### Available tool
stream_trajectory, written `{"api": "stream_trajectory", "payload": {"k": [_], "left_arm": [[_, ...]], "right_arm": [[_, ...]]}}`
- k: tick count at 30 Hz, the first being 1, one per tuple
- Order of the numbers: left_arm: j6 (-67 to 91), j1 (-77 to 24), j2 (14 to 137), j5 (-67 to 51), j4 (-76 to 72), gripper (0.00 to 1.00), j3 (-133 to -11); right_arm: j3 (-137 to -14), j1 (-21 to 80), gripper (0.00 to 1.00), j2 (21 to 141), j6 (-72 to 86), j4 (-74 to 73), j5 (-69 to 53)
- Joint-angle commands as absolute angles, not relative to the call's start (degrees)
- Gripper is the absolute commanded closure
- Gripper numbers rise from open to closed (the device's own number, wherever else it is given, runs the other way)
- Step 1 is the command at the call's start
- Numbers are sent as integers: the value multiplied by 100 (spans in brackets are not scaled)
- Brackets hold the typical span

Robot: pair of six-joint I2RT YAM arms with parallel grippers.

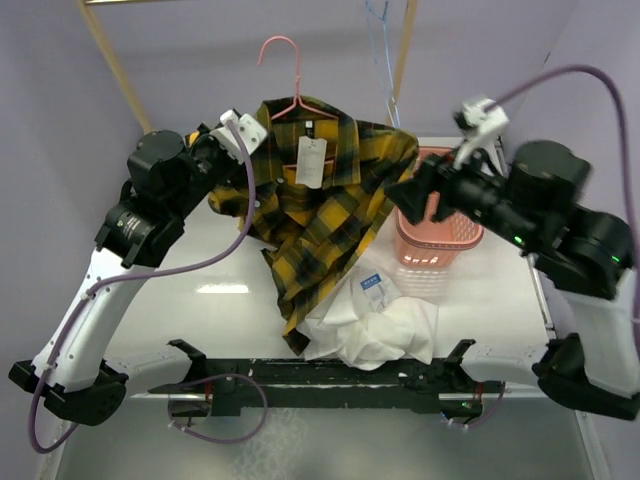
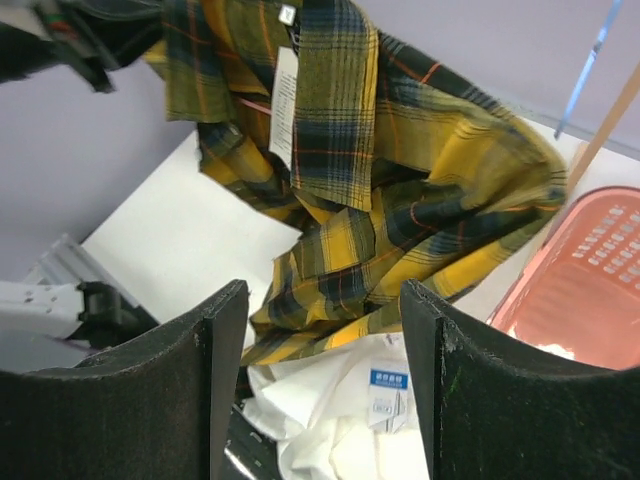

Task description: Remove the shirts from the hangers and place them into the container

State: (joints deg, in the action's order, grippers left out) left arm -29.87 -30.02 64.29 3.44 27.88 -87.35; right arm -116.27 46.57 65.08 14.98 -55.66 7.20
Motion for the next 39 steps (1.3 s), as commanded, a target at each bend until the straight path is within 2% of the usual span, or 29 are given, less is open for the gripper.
{"api": "stream_trajectory", "payload": {"k": [1, 9, 16, 24, 29, 31, 32, 37, 39], "left_arm": [[-2987, -3047, 6418, 826, 2534, 100, -9616], [-2786, -3050, 6082, 573, 2547, 100, -9260], [-2779, -3058, 6122, 730, 2569, 100, -9188], [-2631, -3072, 6053, 612, 2591, 100, -9189], [-2601, -3075, 5949, 546, 2594, 100, -9148], [-2623, -3081, 5882, 543, 2573, 100, -9069], [-2642, -3084, 5846, 560, 2542, 100, -9017], [-2665, -3085, 5714, 566, 2379, 100, -8748], [-2663, -3083, 5715, 567, 2365, 100, -8688]], "right_arm": [[-12062, 4690, 36, 7322, 1207, -5002, 906], [-11218, 4865, 37, 7543, 1342, -3735, 1161], [-11074, 5368, 37, 7673, 1185, -3227, 1402], [-11226, 6224, 36, 8239, 715, -3003, 3457], [-11189, 6385, 38, 8614, 609, -2741, 4609], [-11117, 6387, 44, 8654, 562, -2670, 4855], [-11107, 6397, 52, 8658, 542, -2691, 4993], [-10704, 6399, 98, 8277, 272, -2453, 5639], [-10466, 6403, 100, 8051, 115, -2247, 5828]]}}
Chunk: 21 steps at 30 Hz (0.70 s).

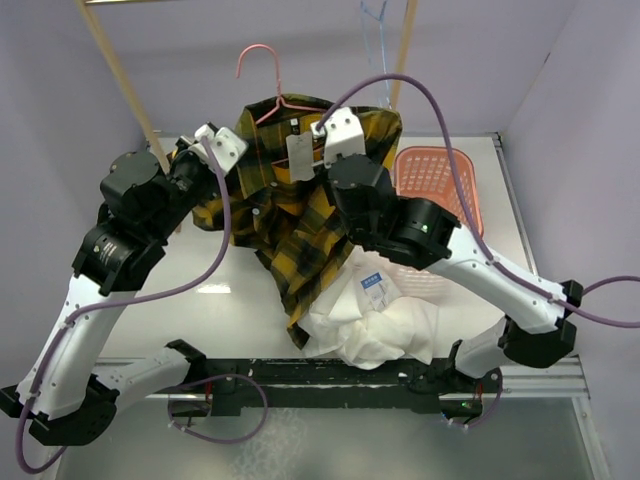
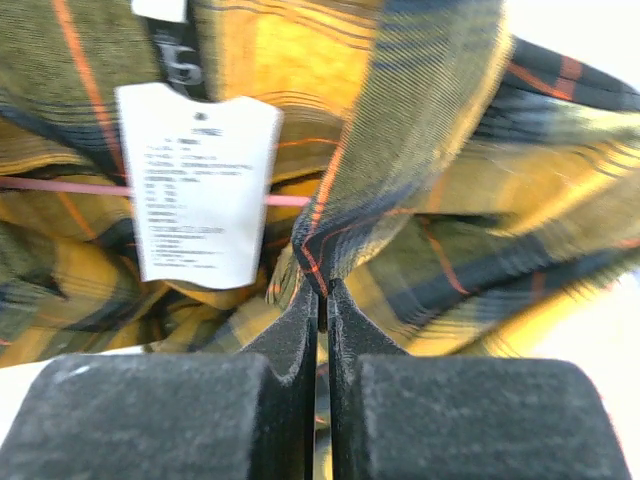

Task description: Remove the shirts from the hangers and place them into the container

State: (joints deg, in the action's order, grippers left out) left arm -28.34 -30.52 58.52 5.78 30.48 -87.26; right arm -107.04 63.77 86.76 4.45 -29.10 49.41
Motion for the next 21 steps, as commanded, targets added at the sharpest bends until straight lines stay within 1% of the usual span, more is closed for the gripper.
{"api": "stream_trajectory", "payload": {"k": [1, 8, 11, 14, 19, 21], "left_arm": [[-2670, -3085, 5699, 583, 2352, 100, -8653], [-2776, -3085, 5230, 431, 2142, 100, -7961], [-2877, -3085, 4768, 256, 1879, 100, -7329], [-3006, -3085, 4265, 189, 1591, 100, -6773], [-3389, -3084, 3358, -458, 1134, 100, -6150], [-3598, -3085, 3337, -158, 1138, 100, -6093]], "right_arm": [[-10406, 6400, 100, 7946, 40, -2219, 5900], [-10390, 6403, 100, 7034, -794, -2146, 6153], [-10629, 6406, 100, 6751, -1209, -2201, 6334], [-11040, 6399, 100, 6624, -1366, -2605, 6495], [-11216, 6399, 100, 6341, -1780, -2628, 6811], [-11413, 6405, 100, 6215, -1622, -2860, 6819]]}}
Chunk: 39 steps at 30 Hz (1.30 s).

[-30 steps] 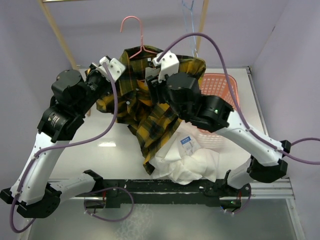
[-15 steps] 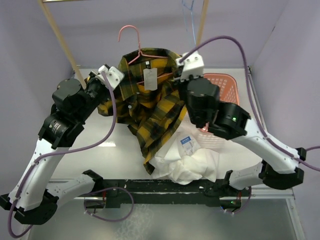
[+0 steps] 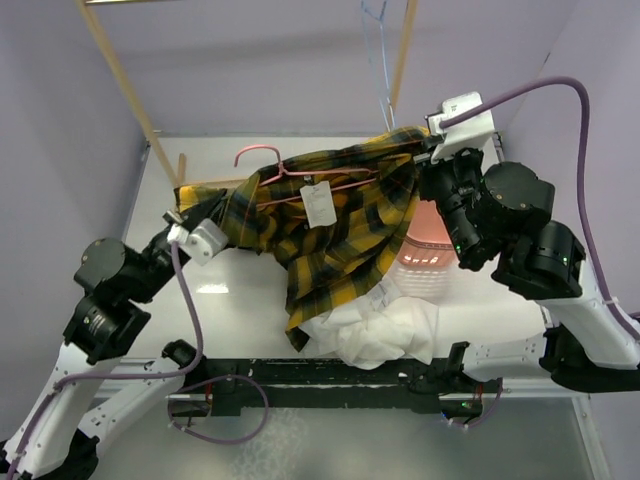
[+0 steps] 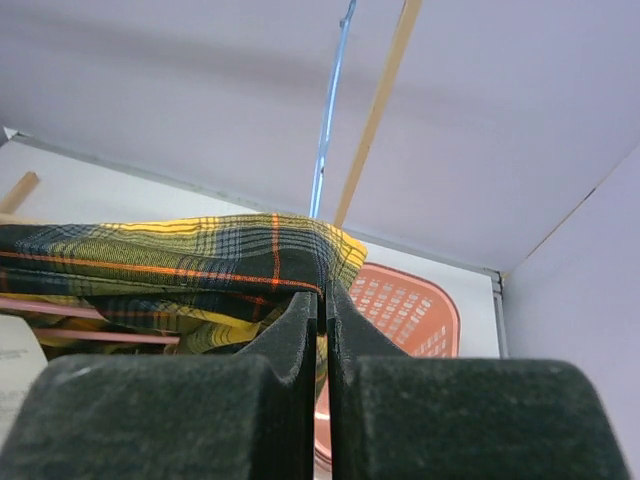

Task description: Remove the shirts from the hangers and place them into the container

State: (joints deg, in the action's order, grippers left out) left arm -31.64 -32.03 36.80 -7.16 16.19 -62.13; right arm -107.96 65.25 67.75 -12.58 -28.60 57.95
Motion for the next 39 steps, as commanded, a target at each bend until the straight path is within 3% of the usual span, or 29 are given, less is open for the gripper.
{"api": "stream_trajectory", "payload": {"k": [1, 4, 7, 16, 21, 25, 28, 32, 39], "left_arm": [[-3703, -3117, 3409, 225, 1173, 100, -6117], [-3783, -3198, 3614, 931, 1111, 100, -6230], [-3623, -3197, 3784, 858, 1108, 100, -6563], [-3406, -3199, 4924, 350, 960, 100, -8526], [-3910, -3199, 5777, 1474, 717, 100, -9565], [-4334, -3234, 5940, 2629, 490, 100, -9553], [-4249, -3234, 5741, 2636, 492, 100, -8990], [-3992, -3230, 5384, 2806, 580, 100, -8351], [-3960, -3231, 4855, 3292, 566, 100, -7543]], "right_arm": [[-11654, 6399, 100, 6173, -1253, -3280, 6651], [-12340, 6399, 100, 6152, -443, -4378, 6199], [-12527, 6399, 100, 6195, -434, -4810, 6325], [-12990, 6402, 100, 6373, -1397, -3488, 6016], [-13162, 6404, 100, 6472, -1552, -3091, 5867], [-12890, 6401, 100, 6314, -1712, -2856, 6163], [-12455, 6405, 100, 6098, -1494, -2876, 6068], [-12744, 6405, 100, 6340, -1520, -3384, 6228], [-13449, 6499, 100, 6771, -3065, -2110, 6885]]}}
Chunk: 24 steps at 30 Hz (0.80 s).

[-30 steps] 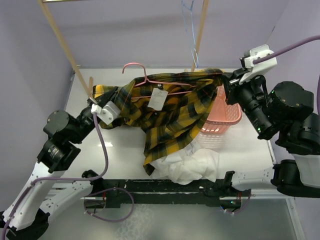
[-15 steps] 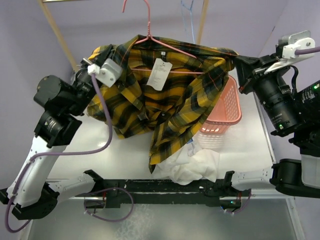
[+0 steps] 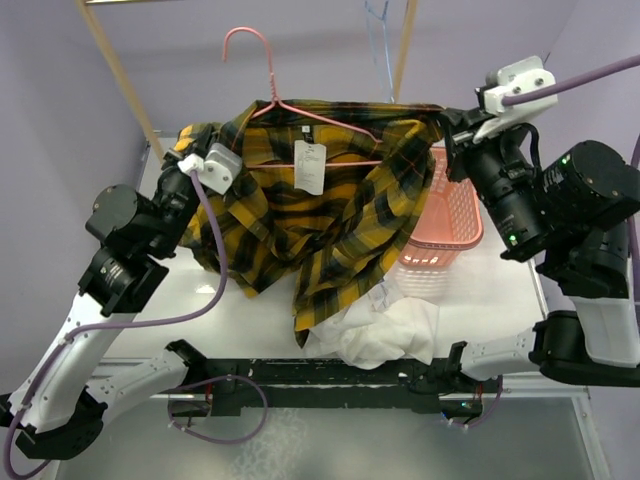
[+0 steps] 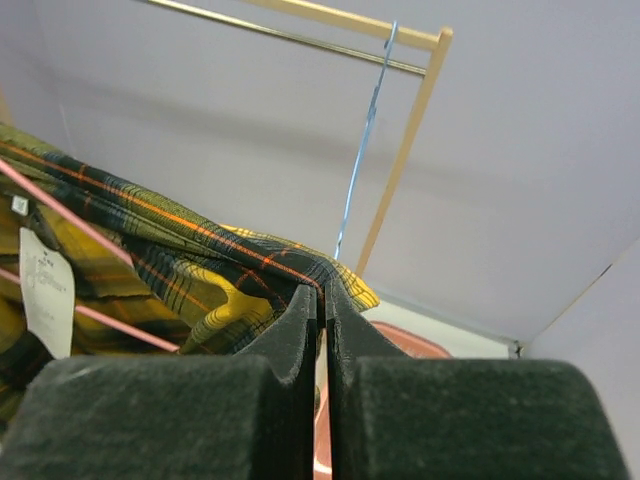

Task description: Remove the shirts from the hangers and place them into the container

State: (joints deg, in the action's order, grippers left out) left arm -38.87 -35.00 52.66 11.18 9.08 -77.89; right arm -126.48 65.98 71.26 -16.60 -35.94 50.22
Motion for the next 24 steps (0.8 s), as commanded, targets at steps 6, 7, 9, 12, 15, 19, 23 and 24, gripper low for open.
{"api": "stream_trajectory", "payload": {"k": [6, 7, 9, 12, 15, 19, 23, 24], "left_arm": [[-4739, -3221, 4850, 3812, -96, 100, -7537], [-4688, -3225, 4839, 3772, -42, 100, -7604], [-4306, -3226, 4814, 3480, 314, 100, -7774], [-3591, -3221, 4861, 3022, 961, 100, -7910], [-3146, -3225, 4968, 2303, 1353, 100, -7922], [-2789, -3221, 5394, 1437, 1910, 100, -8261], [-2529, -3226, 5712, 1075, 1958, 100, -8136], [-2530, -3226, 5702, 1090, 1841, 100, -7956]], "right_arm": [[-12661, 6574, 100, 6373, -4372, -594, 7570], [-12494, 6595, 100, 6241, -4473, -366, 7644], [-12480, 6650, 100, 6115, -3820, -1079, 7654], [-12752, 6673, 100, 6306, -1817, -3512, 7130], [-12881, 6674, 100, 6711, -386, -5311, 6110], [-12362, 6674, 100, 6931, 317, -5560, 4884], [-11728, 6672, 100, 6956, 724, -5174, 4155], [-11603, 6671, 100, 6954, 798, -5165, 4039]]}}
